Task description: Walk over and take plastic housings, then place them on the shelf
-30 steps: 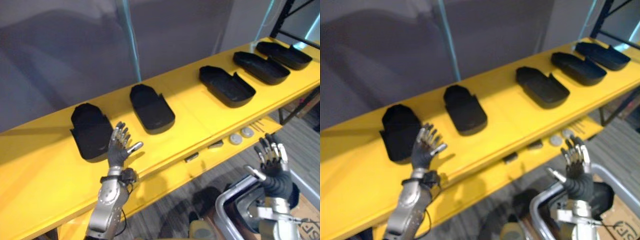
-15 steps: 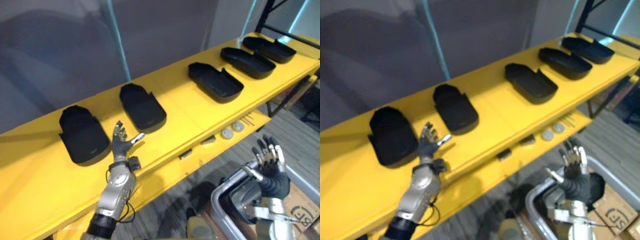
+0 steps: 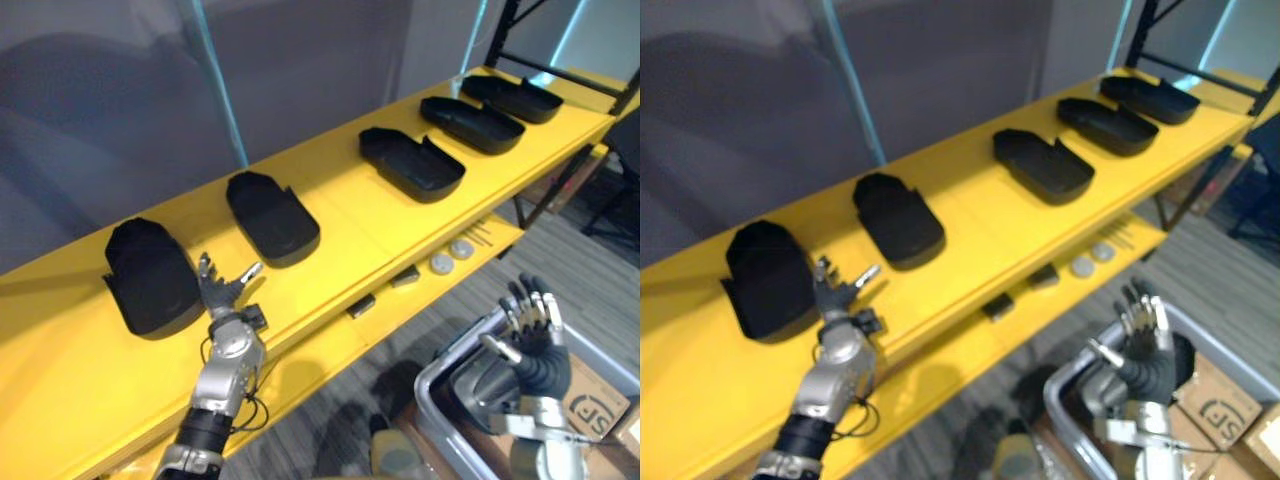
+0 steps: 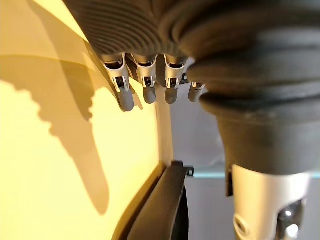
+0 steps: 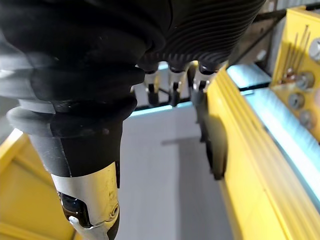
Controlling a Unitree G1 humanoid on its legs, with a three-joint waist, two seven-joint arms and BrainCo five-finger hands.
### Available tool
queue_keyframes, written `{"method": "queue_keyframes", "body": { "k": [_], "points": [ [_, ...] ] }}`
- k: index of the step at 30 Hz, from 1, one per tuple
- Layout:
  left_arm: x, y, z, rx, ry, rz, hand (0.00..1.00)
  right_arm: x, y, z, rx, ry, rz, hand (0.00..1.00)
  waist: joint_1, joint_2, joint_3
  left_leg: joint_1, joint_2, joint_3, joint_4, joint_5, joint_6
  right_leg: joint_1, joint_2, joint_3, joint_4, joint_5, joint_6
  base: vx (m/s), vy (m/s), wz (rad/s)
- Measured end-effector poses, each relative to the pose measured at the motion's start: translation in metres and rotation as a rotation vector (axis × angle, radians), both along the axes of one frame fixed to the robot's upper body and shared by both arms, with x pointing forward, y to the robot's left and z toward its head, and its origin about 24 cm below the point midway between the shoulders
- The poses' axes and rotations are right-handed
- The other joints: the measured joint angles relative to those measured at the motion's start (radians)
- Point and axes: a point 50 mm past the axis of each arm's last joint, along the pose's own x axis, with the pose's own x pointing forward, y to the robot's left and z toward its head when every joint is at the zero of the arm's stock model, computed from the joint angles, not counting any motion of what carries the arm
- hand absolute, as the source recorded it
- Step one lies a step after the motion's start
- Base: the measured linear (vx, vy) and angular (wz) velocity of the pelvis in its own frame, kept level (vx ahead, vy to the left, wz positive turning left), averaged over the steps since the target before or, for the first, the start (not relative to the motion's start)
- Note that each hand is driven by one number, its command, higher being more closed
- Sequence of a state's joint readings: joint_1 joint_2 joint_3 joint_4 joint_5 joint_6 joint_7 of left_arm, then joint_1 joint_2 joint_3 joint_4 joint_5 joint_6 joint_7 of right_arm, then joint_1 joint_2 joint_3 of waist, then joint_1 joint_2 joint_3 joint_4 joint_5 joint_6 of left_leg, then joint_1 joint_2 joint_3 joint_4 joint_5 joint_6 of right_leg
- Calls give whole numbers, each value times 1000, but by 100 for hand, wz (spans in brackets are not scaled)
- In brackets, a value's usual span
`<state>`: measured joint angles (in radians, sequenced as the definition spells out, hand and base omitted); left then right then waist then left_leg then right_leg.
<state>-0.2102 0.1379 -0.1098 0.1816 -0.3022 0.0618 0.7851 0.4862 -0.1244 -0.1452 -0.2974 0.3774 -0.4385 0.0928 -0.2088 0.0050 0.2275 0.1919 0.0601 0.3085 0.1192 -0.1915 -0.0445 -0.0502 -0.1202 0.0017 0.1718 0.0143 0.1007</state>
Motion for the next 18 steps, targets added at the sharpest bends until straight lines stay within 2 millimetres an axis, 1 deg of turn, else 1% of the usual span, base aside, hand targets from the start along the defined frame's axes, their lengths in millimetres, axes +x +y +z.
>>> {"method": "queue_keyframes", "body": {
  "k": [5,18],
  "points": [
    [-1,5,0,-9,3,48,0,0,0,0,1,0,0,0,1,0,0,0,-1,-1,-1,0,0,1,-1,0,0,2,1,0,0,0],
    [0,0,0,-23,-12,20,0,0,0,0,1,3,-5,0,1,0,0,0,-1,-3,1,0,0,3,-2,-2,0,2,1,0,0,0]
  ]
}}
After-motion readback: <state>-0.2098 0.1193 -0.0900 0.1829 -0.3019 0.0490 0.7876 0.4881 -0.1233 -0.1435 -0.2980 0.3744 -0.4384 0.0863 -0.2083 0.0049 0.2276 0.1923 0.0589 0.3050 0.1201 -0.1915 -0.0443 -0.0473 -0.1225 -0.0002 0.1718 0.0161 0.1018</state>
